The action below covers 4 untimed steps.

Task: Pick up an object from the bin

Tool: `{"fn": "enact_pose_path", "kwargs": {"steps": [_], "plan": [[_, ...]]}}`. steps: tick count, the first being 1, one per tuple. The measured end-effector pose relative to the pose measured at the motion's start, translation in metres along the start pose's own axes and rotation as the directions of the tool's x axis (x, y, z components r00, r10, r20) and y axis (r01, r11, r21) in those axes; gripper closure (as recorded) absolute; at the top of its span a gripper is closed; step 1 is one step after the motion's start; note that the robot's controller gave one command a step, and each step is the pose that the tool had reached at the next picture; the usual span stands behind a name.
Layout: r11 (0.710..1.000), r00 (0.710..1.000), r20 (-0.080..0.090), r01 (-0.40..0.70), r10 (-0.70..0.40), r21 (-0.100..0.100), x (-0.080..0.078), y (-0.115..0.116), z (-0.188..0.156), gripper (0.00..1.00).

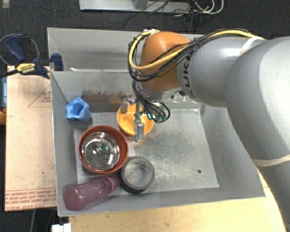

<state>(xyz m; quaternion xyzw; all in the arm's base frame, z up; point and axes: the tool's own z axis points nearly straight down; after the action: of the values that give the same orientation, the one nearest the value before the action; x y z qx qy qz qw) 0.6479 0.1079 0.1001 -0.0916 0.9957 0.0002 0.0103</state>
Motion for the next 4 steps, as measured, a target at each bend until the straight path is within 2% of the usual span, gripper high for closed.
{"fn": "enact_pose_path", "kwargs": {"steps": [1,2,3,4], "plan": [[1.0,1.0,-0.001,-0.001,0.001,0.0,0.0,0.0,0.0,0.0],[1.0,1.0,0.001,-0.016,0.016,-0.001,0.026,-0.02,0.024,0.0],[1.0,1.0,0.008,-0.009,0.009,-0.002,0.049,-0.019,0.028,1.0],[1.0,1.0,0.008,-0.009,0.009,-0.002,0.049,-0.019,0.028,1.0]]}}
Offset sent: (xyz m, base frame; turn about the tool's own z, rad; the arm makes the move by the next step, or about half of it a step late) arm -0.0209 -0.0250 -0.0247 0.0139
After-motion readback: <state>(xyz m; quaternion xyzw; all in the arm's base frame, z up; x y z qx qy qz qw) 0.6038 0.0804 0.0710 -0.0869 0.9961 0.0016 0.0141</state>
